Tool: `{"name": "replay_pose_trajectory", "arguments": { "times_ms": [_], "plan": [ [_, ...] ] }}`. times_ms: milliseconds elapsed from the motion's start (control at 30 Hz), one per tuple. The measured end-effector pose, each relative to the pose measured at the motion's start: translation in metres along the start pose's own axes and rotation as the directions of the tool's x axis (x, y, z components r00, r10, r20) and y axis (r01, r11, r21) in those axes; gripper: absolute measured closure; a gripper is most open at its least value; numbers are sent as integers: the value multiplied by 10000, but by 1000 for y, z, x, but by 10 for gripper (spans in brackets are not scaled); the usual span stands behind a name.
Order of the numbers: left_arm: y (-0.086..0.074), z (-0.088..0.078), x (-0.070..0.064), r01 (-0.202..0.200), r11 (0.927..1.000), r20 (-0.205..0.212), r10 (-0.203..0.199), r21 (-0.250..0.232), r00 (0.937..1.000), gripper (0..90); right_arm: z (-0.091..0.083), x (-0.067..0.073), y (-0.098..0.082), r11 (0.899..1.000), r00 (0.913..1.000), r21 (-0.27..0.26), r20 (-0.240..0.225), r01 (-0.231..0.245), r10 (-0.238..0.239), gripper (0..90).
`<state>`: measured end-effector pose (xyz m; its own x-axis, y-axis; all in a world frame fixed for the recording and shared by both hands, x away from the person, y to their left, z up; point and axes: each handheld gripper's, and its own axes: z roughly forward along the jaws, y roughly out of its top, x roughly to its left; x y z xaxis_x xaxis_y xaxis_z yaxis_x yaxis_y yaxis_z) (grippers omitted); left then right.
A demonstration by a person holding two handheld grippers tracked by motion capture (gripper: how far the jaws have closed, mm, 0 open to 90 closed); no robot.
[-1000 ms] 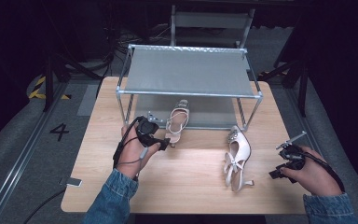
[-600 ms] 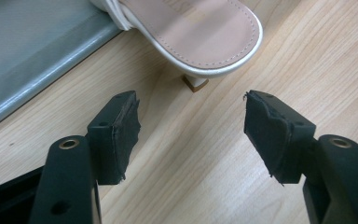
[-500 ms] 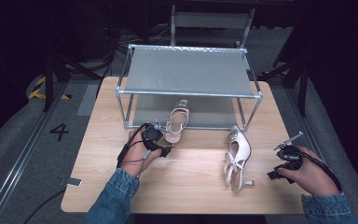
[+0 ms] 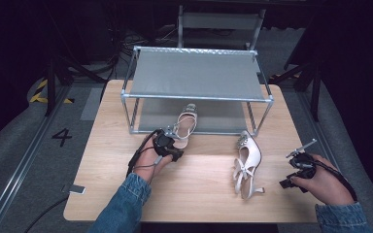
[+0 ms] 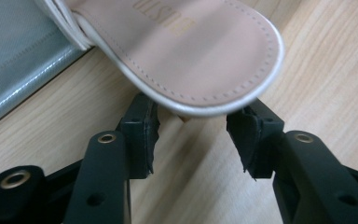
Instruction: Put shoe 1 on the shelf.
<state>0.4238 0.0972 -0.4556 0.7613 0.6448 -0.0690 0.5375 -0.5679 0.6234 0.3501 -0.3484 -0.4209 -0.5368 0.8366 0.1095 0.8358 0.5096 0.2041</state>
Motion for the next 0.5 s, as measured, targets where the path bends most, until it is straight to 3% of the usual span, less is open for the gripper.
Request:
{"name": "replay_pose_trajectory", "arguments": {
  "times_ms": [133, 267, 333, 467, 500],
  "plan": [
    [-1, 6, 0, -150, 9988, -147, 144, -468, 9998, 607, -1, 0, 1, 10000, 10000, -46, 17, -23, 23, 557],
    [0, 5, -2, 168, 9944, -49, -174, -1046, 9998, 752, -2, 2, 1, 10000, 10000, -37, 58, 44, -44, 558],
    [3, 3, -4, 392, 9934, 6, -394, -1074, 9992, 772, -1, 3, 0, 10000, 10000, -22, 36, 38, -38, 558],
    [11, 2, -7, 662, 9961, -55, -666, -576, 9978, 777, -2, 1, -4, 10000, 9999, -46, 85, -68, 68, 558],
    [12, 3, -8, 819, 9944, -30, -823, -674, 9966, 778, -2, 0, -5, 9999, 9999, -53, 45, -108, 108, 558]
  ]
}}
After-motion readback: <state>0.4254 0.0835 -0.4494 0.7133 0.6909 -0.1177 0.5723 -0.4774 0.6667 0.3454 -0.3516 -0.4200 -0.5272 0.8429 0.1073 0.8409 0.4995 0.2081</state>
